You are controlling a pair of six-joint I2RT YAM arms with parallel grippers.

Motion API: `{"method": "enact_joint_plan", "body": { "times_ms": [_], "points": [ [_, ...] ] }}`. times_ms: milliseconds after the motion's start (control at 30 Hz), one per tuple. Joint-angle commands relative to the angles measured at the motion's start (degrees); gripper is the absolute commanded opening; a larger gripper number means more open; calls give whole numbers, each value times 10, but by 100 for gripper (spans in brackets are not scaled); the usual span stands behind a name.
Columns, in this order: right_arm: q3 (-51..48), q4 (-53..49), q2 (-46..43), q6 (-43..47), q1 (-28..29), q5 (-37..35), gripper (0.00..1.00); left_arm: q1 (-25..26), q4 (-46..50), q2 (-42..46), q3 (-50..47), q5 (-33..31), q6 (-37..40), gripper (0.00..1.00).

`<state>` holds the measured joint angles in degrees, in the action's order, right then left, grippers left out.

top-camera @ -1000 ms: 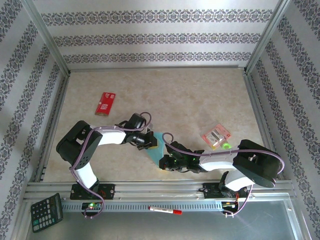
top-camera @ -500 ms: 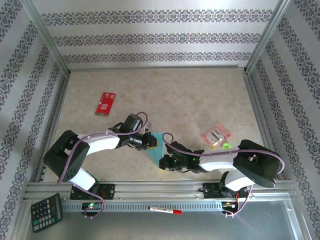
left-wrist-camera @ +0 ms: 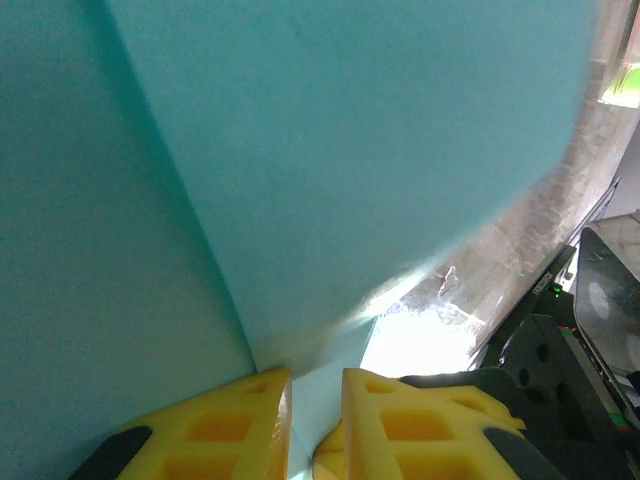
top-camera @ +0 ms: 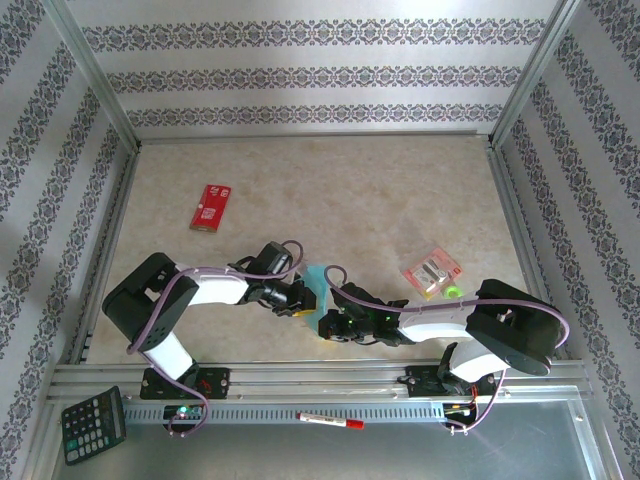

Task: Fold a paper plane with a square sheet of paper (pick it up from the middle)
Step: Fourth fold the wing at the center of the table.

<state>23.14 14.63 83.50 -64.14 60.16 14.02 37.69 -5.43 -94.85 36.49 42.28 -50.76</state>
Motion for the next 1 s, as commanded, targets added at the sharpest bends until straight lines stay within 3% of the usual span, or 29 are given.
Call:
{"method": "enact_joint_plan", "body": {
  "times_ms": [0, 967],
  "points": [
    [-38, -183, 38, 8, 11, -25, 0, -14, -4, -18, 15, 5, 20, 20],
    [-24, -195, 48, 15, 17, -22, 0, -134, 48, -98, 125, 6, 92, 20]
  ]
}}
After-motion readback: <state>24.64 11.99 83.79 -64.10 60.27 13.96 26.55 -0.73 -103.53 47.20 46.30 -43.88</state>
